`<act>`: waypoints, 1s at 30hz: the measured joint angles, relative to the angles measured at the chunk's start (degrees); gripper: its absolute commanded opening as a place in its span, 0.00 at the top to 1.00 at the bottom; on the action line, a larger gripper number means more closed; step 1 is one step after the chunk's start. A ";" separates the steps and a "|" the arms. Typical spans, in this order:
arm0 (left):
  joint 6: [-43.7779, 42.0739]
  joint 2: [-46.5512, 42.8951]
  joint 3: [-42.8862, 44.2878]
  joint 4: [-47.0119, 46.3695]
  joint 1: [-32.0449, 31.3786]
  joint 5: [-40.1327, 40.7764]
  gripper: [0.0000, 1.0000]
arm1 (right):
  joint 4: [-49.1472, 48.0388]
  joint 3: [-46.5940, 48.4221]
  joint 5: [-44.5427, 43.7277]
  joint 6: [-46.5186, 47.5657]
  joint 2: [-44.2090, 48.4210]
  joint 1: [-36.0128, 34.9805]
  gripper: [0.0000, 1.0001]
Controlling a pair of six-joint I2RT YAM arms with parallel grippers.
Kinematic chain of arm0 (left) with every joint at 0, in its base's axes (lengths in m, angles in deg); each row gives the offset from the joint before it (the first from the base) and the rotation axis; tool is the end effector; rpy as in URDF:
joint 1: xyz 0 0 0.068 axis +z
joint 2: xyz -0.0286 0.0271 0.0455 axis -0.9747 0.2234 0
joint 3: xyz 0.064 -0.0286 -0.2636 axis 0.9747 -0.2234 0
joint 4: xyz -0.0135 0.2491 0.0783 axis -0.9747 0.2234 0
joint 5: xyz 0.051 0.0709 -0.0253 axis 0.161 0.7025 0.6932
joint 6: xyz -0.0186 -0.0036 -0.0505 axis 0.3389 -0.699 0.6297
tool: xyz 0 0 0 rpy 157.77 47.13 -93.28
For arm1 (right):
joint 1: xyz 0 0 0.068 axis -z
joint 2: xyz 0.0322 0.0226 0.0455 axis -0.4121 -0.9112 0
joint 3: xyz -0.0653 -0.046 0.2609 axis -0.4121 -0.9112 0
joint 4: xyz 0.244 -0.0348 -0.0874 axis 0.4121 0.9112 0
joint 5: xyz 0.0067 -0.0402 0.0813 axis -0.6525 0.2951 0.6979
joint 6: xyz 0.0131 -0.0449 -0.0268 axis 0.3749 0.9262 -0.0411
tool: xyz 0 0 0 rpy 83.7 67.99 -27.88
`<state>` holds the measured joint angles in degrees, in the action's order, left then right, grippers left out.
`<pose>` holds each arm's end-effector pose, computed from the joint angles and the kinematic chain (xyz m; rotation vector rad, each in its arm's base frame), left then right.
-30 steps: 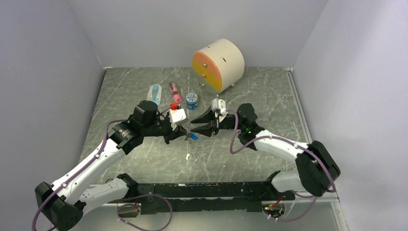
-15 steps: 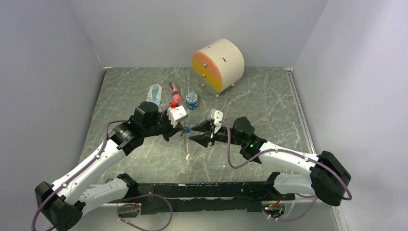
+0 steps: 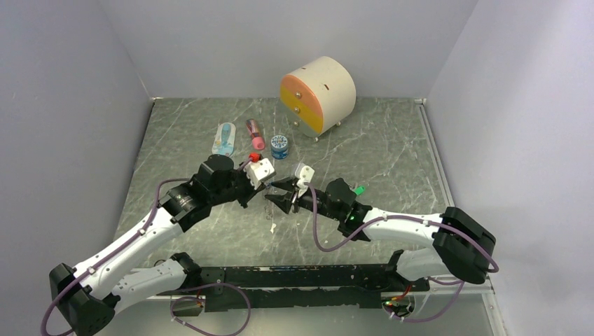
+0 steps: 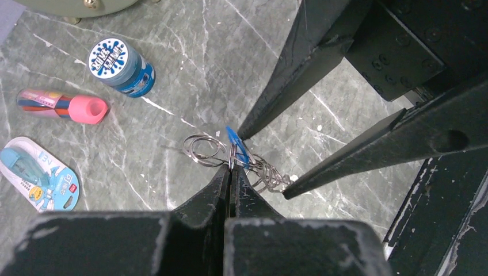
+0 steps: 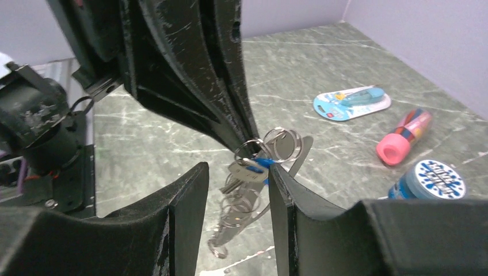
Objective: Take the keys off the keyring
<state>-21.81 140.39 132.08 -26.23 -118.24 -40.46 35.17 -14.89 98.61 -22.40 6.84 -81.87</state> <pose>0.1513 -0.1414 0.3165 1.0805 1.7881 -0.4910 0.1438 0.2398 0.2528 -0.9353 1.3023 0.9303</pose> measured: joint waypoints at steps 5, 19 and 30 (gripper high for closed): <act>-0.02 0.00 -0.26 0.00 -0.46 1.62 0.97 | -1.49 0.50 -2.78 0.83 -1.01 -0.31 0.55; -0.07 0.00 -0.28 -0.04 -0.79 2.32 0.97 | -2.64 2.27 -6.12 1.38 -2.93 -1.18 0.77; -1.07 -2.32 -1.62 -1.53 -0.90 3.69 0.97 | -3.17 1.55 -11.56 0.44 -2.54 -1.49 1.00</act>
<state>-22.88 138.07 130.46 -27.76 -119.14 -36.77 32.00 -13.34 87.05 -21.96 4.31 -83.36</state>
